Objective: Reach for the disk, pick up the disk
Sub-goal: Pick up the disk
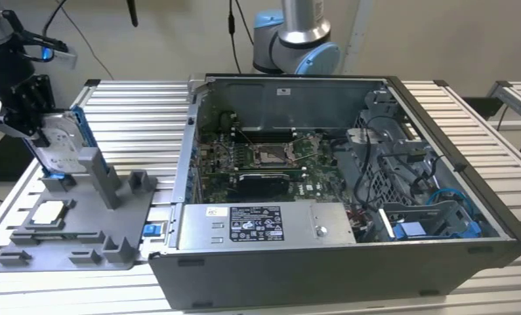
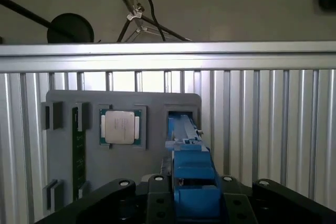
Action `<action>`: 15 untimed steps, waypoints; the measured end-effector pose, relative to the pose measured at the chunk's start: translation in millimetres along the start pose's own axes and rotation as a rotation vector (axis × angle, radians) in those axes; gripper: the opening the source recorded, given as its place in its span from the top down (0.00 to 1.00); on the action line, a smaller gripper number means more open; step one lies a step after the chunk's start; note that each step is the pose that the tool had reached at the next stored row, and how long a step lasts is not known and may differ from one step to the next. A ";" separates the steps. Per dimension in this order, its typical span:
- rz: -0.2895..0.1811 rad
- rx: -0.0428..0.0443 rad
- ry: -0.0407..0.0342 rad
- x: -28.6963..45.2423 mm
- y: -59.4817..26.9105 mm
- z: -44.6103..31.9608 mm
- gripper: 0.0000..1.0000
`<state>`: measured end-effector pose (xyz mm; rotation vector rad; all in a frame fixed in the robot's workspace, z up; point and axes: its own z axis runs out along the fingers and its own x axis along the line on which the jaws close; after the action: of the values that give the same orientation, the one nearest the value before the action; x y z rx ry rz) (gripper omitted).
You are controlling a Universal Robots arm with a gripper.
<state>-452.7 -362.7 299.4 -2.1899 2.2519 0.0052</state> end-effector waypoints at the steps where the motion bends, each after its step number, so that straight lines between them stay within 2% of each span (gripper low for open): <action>1: -0.001 0.0000 0.0000 0.0 0.0 -2.6 1.00; 8: -0.008 0.0001 0.0000 -0.1 0.1 -21.0 1.00; 15: -0.013 0.0001 0.0000 -0.1 0.1 -35.0 1.00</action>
<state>-452.7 -362.7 334.4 -2.2041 2.2379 0.0051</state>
